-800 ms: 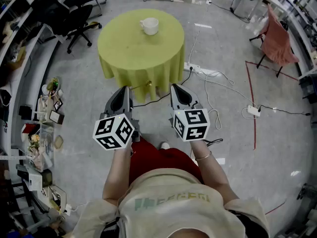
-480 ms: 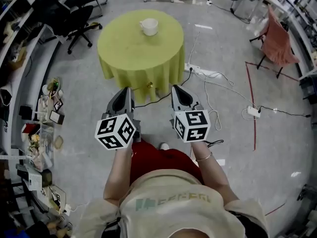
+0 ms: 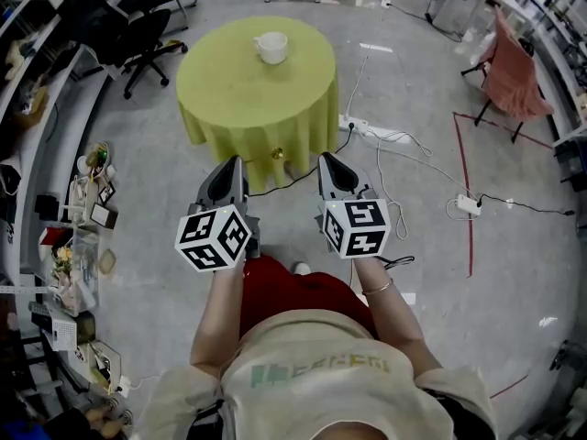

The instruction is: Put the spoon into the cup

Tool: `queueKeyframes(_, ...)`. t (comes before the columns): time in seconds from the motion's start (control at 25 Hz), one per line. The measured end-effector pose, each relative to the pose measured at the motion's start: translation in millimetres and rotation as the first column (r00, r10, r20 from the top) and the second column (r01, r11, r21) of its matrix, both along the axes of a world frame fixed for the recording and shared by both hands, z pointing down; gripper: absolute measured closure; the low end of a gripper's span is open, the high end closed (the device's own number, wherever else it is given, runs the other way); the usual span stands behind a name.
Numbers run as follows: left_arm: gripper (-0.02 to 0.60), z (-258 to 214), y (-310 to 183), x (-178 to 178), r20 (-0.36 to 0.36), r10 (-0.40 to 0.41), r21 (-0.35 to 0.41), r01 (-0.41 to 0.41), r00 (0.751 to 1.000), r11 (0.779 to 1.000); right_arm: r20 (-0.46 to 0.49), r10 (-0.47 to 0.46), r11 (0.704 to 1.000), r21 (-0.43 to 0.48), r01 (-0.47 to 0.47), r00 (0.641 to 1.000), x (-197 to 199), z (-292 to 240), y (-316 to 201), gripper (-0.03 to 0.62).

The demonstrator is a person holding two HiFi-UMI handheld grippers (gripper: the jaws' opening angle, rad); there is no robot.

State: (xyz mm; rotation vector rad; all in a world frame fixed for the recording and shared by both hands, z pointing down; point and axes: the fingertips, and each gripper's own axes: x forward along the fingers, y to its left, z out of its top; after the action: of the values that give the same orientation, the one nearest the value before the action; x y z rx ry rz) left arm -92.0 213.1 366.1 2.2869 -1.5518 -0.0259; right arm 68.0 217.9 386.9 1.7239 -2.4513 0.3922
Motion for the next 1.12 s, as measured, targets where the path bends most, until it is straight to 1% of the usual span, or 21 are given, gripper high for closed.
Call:
queueKeyframes(0.28, 0.558, 2, -3, 4, 0.007, -0.007, -0.005, 0.007, 1.0, 1.0, 0.008, 0.004, 1.0, -0.006, -0.004, 1.0, 7, 0, -4, 0.557)
queueKeyframes(0.52, 0.558, 1, -21, -1, 0.005, -0.008, -0.004, 0.008, 1.0, 1.0, 0.012, 0.018, 1.0, -0.014, -0.018, 1.0, 7, 1, -21, 0.557)
queueKeyframes(0.84, 0.558, 1, -62, -7, 0.003, 0.001, 0.002, -0.001, 1.0, 1.0, 0.012, 0.032, 0.999, -0.02, -0.032, 0.999, 3, 3, -55, 0.557)
queueKeyframes(1.12, 0.558, 3, -115, -11, -0.001, 0.002, -0.001, -0.002, 1.0, 1.0, 0.009, 0.029, 0.999, -0.034, -0.029, 1.0, -2, 8, -105, 0.557)
